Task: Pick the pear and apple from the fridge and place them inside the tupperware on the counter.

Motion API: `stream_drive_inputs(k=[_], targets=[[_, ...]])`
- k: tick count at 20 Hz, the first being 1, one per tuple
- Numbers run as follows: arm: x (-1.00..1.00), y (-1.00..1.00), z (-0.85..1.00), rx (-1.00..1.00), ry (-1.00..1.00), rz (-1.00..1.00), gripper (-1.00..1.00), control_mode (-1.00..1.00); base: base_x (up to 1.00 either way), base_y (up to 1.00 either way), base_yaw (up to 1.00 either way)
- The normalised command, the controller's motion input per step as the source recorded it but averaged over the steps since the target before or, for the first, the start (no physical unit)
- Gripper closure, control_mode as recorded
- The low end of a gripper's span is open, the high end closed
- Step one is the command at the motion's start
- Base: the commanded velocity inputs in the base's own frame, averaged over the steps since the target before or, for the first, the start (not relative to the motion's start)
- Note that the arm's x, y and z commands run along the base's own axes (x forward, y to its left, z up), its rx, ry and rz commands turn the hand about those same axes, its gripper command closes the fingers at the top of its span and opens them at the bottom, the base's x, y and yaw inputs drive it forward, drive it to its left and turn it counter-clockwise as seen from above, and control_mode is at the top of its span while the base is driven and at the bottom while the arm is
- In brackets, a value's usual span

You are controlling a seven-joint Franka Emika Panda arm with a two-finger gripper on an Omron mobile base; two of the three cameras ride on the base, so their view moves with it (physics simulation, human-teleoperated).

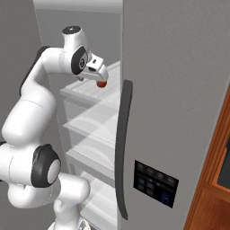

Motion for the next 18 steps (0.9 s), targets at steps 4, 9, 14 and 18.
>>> stream_drive_inputs(k=[4,9,14,18], targets=[[0.09,-0.01,-0.18,0.00,0.00,0.00,-1.00,-1.00,0.00,0.00,0.00],[0.18,-0.05,-0.17,0.00,0.00,0.00,-1.00,-1.00,0.00,0.00,0.00],[0.24,-0.04,-0.17,0.00,0.01,0.00,-1.00,-1.00,0.00,0.00,0.00],[0.29,-0.03,-0.13,0.00,0.01,0.00,-1.00,-1.00,0.00,0.00,0.00]])
